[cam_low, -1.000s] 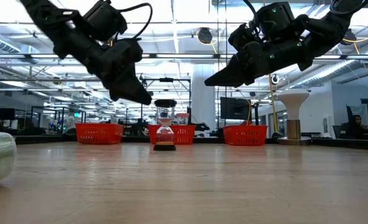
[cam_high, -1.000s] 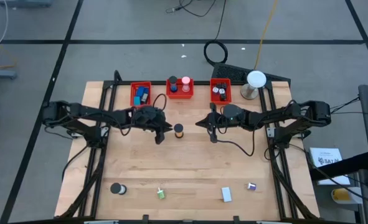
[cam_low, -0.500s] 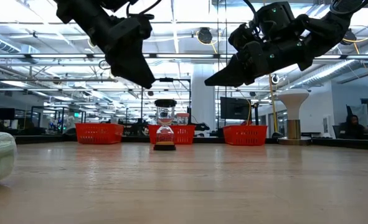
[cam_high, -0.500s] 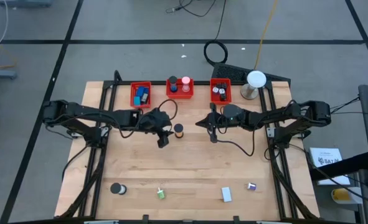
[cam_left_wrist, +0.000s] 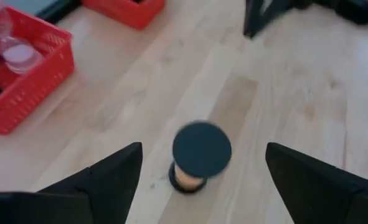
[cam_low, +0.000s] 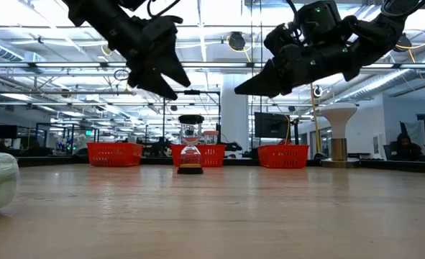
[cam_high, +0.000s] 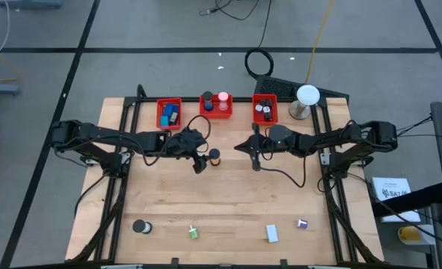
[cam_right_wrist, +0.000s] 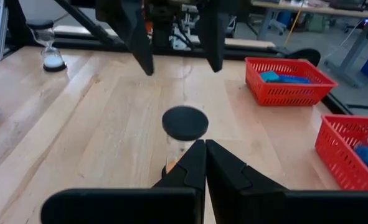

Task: Pick & Place Office items
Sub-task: Put the light orange hourglass into the middle orange basket

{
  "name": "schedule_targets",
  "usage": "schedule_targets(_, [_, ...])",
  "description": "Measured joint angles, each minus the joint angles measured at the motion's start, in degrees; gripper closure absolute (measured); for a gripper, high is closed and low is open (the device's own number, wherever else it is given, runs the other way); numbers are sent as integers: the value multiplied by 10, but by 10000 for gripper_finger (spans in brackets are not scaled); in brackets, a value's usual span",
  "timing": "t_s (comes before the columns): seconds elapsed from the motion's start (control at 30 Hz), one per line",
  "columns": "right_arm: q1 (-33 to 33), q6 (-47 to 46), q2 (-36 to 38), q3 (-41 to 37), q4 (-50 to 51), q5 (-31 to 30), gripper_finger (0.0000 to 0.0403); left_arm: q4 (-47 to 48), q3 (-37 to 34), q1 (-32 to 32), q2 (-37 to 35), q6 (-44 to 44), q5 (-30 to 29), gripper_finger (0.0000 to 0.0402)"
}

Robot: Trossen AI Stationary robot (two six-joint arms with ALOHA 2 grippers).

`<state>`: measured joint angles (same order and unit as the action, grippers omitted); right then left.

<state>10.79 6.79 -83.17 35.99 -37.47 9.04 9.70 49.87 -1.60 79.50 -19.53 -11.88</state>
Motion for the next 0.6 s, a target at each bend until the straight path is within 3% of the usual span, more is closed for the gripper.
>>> schedule_targets(0.3, [0, 1, 0, 0, -26, 0, 399, 0, 0, 16, 9, 27, -1, 97])
schedule_targets(0.6, [0, 1, 0, 0, -26, 0, 399, -23, 0, 16, 51, 104, -1, 74])
